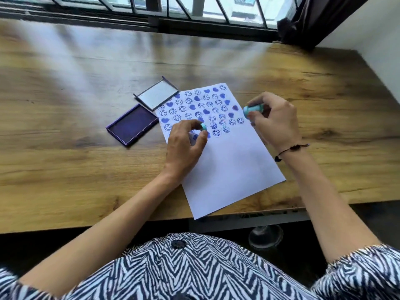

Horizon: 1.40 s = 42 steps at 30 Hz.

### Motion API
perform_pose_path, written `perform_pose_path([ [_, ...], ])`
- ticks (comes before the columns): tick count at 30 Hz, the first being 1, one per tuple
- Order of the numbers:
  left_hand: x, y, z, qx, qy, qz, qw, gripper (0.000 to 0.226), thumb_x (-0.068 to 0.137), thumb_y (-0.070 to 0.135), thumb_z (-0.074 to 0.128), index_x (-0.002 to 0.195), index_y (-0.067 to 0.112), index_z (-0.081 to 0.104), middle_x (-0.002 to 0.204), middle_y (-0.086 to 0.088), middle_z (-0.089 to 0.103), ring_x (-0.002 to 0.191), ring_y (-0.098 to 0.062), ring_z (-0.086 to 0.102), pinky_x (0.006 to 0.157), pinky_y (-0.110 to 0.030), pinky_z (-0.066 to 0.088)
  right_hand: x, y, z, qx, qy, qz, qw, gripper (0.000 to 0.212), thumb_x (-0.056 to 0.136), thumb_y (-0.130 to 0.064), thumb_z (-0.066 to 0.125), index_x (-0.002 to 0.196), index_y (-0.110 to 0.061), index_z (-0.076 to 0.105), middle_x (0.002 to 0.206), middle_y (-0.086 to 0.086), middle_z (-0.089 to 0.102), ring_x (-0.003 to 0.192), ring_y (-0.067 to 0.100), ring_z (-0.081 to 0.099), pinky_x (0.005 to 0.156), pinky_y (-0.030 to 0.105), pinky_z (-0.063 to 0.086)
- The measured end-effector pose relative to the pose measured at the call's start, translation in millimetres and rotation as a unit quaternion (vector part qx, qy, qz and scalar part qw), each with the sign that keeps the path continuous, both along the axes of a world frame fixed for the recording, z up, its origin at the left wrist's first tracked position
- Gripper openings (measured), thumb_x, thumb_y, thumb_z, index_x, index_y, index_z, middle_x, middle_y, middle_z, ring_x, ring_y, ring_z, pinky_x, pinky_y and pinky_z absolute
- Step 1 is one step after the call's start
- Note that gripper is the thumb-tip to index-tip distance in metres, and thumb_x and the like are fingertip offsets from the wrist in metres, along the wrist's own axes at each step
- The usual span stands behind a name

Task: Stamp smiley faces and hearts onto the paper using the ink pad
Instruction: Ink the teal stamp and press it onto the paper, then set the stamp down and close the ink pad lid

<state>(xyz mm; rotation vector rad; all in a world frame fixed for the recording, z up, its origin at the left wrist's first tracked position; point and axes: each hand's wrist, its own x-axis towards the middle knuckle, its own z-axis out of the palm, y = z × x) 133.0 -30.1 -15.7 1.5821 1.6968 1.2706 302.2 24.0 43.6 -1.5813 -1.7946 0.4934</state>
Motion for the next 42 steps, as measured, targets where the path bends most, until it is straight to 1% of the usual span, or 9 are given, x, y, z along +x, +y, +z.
perform_pose_path([
  [4, -0.2, -2.8, 4.6, 0.012, -0.039, -0.012, 0.999, 0.021, 0.083, 0.011, 0.058, 0.103, 0.005, 0.058, 0.094, 0.001, 0.057, 0.095, -0.025, 0.057, 0.085, -0.034, 0.044, -3.0, -12.2, -1.9, -0.083, 0.121, 0.004, 0.989, 0.013, 0.077, 0.001, 0.062, 0.079, -0.011, 0.065, 0.07, -0.009, 0.063, 0.048, -0.002, 0.06, 0.052, 0.015, 0.053],
  [8, 4.7, -6.9, 7.8, 0.007, -0.091, -0.068, 0.993, 0.023, 0.082, 0.011, 0.06, 0.105, 0.008, 0.057, 0.098, -0.005, 0.063, 0.09, -0.015, 0.059, 0.081, -0.015, 0.044, -11.9, -27.7, -0.5, -0.154, 0.262, 0.03, 0.952, 0.023, 0.08, 0.005, 0.061, 0.073, -0.017, 0.061, 0.065, 0.004, 0.062, 0.04, 0.003, 0.058, 0.048, 0.018, 0.052],
  [11, 10.7, -8.4, 13.2, -0.011, -0.149, -0.099, 0.984, 0.023, 0.083, 0.011, 0.059, 0.106, 0.011, 0.057, 0.099, -0.006, 0.064, 0.093, -0.017, 0.061, 0.086, -0.019, 0.047, -15.7, -36.9, 0.0, -0.185, 0.303, 0.046, 0.934, 0.021, 0.082, 0.003, 0.06, 0.075, -0.016, 0.06, 0.065, 0.007, 0.061, 0.041, 0.007, 0.059, 0.048, 0.018, 0.052],
  [15, 14.9, -10.5, 17.4, -0.015, -0.158, -0.122, 0.98, 0.023, 0.083, 0.009, 0.059, 0.106, 0.01, 0.057, 0.099, -0.008, 0.064, 0.095, -0.021, 0.062, 0.09, -0.033, 0.05, -16.7, -45.5, -2.5, -0.198, 0.321, 0.057, 0.924, 0.021, 0.084, 0.004, 0.057, 0.076, -0.015, 0.06, 0.065, 0.007, 0.06, 0.041, 0.008, 0.058, 0.049, 0.02, 0.051],
  [25, 17.9, -24.7, 4.1, -0.07, -0.096, -0.176, 0.977, 0.015, 0.082, 0.009, 0.06, 0.097, 0.007, 0.062, 0.092, -0.009, 0.068, 0.086, -0.021, 0.064, 0.081, -0.034, 0.051, -9.9, -76.5, -34.7, -0.211, 0.374, 0.007, 0.903, 0.02, 0.085, 0.003, 0.058, 0.076, -0.014, 0.062, 0.062, 0.005, 0.062, 0.042, 0.008, 0.057, 0.048, 0.02, 0.052],
  [33, 23.1, -15.3, 5.9, -0.11, -0.109, -0.187, 0.97, 0.011, 0.084, 0.012, 0.057, 0.092, 0.007, 0.063, 0.087, -0.023, 0.067, 0.08, -0.035, 0.061, 0.076, -0.045, 0.049, -10.8, -76.3, -41.7, -0.148, 0.345, -0.011, 0.927, 0.023, 0.084, 0.002, 0.06, 0.075, -0.02, 0.06, 0.064, -0.004, 0.065, 0.045, 0.006, 0.061, 0.048, 0.017, 0.052],
  [37, 26.8, 1.4, 11.8, -0.114, -0.101, -0.17, 0.974, 0.014, 0.084, 0.011, 0.057, 0.096, 0.011, 0.064, 0.09, -0.015, 0.069, 0.081, -0.018, 0.059, 0.078, -0.036, 0.047, -7.6, -52.9, -26.5, -0.136, 0.227, 0.005, 0.964, 0.022, 0.08, -0.004, 0.064, 0.073, -0.024, 0.059, 0.065, 0.001, 0.063, 0.049, 0.008, 0.059, 0.051, 0.019, 0.048],
  [40, 33.8, 21.2, 21.2, -0.127, -0.124, -0.146, 0.973, 0.023, 0.084, 0.011, 0.056, 0.107, 0.008, 0.062, 0.104, -0.012, 0.069, 0.096, -0.017, 0.062, 0.093, -0.034, 0.047, 4.0, -12.5, -9.4, -0.044, -0.041, -0.008, 0.998, 0.009, 0.077, -0.01, 0.064, 0.084, -0.014, 0.067, 0.08, 0.008, 0.067, 0.07, 0.021, 0.059, 0.063, 0.025, 0.041],
  [42, 35.4, 33.2, 26.4, -0.127, -0.126, -0.13, 0.975, 0.026, 0.084, 0.012, 0.057, 0.11, 0.007, 0.06, 0.109, -0.012, 0.067, 0.1, -0.017, 0.062, 0.094, -0.031, 0.047, 14.2, 14.1, -3.4, 0.0, -0.227, -0.032, 0.973, 0.015, 0.078, -0.01, 0.058, 0.092, -0.01, 0.066, 0.097, 0.015, 0.068, 0.095, 0.032, 0.056, 0.079, 0.034, 0.041],
])
